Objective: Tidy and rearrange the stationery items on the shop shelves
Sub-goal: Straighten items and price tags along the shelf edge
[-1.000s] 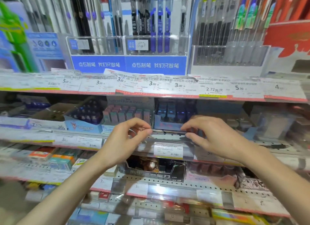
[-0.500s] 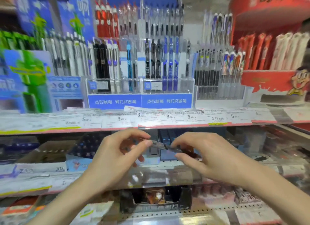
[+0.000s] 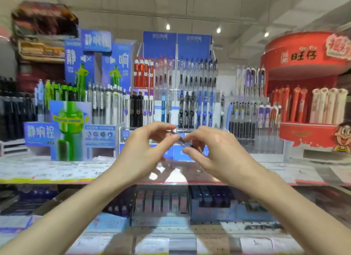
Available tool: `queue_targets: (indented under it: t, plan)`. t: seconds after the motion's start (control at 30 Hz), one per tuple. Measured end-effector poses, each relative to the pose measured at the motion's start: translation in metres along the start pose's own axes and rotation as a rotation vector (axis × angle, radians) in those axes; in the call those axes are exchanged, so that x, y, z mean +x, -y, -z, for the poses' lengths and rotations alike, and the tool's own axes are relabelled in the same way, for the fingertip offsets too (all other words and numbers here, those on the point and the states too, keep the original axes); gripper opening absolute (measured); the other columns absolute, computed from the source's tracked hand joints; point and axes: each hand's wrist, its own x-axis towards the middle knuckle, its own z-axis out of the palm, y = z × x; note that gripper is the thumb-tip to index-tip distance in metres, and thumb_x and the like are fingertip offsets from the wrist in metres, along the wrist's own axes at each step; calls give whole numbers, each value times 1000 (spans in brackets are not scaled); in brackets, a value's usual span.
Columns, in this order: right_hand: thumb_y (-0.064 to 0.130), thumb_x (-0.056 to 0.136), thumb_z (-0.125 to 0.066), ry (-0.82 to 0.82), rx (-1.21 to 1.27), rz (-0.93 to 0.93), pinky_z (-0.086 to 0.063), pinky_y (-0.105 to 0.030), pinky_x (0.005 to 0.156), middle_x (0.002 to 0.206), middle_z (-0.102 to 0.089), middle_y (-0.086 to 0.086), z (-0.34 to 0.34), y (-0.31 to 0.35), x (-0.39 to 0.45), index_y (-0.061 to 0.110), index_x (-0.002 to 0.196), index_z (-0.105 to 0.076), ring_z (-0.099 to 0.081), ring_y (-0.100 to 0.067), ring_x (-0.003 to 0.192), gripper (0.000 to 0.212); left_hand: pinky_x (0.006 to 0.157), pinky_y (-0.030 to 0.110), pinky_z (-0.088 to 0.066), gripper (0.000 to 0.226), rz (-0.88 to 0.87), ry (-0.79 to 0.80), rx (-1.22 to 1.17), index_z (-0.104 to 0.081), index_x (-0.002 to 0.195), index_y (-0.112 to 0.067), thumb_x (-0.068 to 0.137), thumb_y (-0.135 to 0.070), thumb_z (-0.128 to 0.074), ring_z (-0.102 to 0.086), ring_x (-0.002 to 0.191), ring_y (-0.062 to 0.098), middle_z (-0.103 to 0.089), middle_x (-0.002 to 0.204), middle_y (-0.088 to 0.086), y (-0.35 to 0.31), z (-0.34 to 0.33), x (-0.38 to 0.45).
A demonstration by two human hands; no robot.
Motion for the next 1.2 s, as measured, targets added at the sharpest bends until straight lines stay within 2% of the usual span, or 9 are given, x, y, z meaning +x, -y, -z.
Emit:
queue_targets:
  t: [0.1,0.17,0.27,0.4,0.53,0.63,0.8,0.93,1.2]
  plan:
    - [37,93,-66,-98,50,-118,-53,-35,84,89,-67,11,5,-9,21,22,111,-70,-62,-11,82,24,75,27,-53,25,-190,-90,325,-69,117,-22,95,-33,-62,-60,90,4,-64,94,-13,17,4,15]
    - [36,92,-67,-196,149,-202,-54,-30,86,91,-70,12,11,-11,35,20,116,-71,-65,-8,84,29,85,31,-48,34,-368,-93,613,-67,120,-16,95,-34,-54,-55,99,13,-61,103,-5,29,7,19]
    - [36,91,-69,-332,254,-275,-56,-32,86,91,-73,9,11,-10,61,18,116,-72,-68,-8,83,30,91,42,-47,37,-425,-31,782,-64,126,-14,92,-27,-58,-52,110,23,-59,114,1,44,4,22]
    - [37,90,-68,-407,357,-341,-57,-39,87,97,-76,3,0,-8,86,17,117,-72,-73,-13,83,34,91,42,-46,39,-400,-4,792,-63,129,-18,91,-24,-63,-50,111,21,-57,116,-1,54,-2,23]
    - [38,91,-67,-420,399,-381,-59,-40,86,99,-76,3,-5,-7,98,17,120,-71,-73,-14,83,36,92,39,-44,40,-388,-24,772,-62,130,-19,90,-25,-55,-48,112,19,-57,117,-2,57,-4,23]
    - [38,91,-67,-426,398,-401,-59,-41,86,102,-75,3,-6,-7,101,16,121,-70,-73,-15,86,36,97,39,-41,42,-384,-18,777,-59,133,-20,90,-20,-61,-44,116,17,-55,122,-3,61,-5,21]
    - [32,94,-65,-339,318,-413,-59,-37,84,91,-75,5,-11,-5,99,15,111,-73,-72,-9,74,25,97,41,-42,45,-387,-33,769,-59,133,-20,88,-17,-65,-43,117,17,-55,122,-2,63,-6,21]
    - [33,92,-68,-278,277,-447,-59,-40,87,100,-75,4,-19,-8,97,15,113,-72,-73,-15,83,28,98,42,-42,47,-385,-31,775,-58,134,-20,87,-17,-66,-44,118,18,-55,123,-2,64,-6,21]
    - [31,88,-74,-221,222,-496,-60,-40,85,94,-77,1,-25,-11,92,12,110,-74,-73,-16,82,29,98,40,-41,46,-369,-36,767,-57,134,-21,89,-18,-64,-44,119,18,-54,124,-3,64,-7,21]
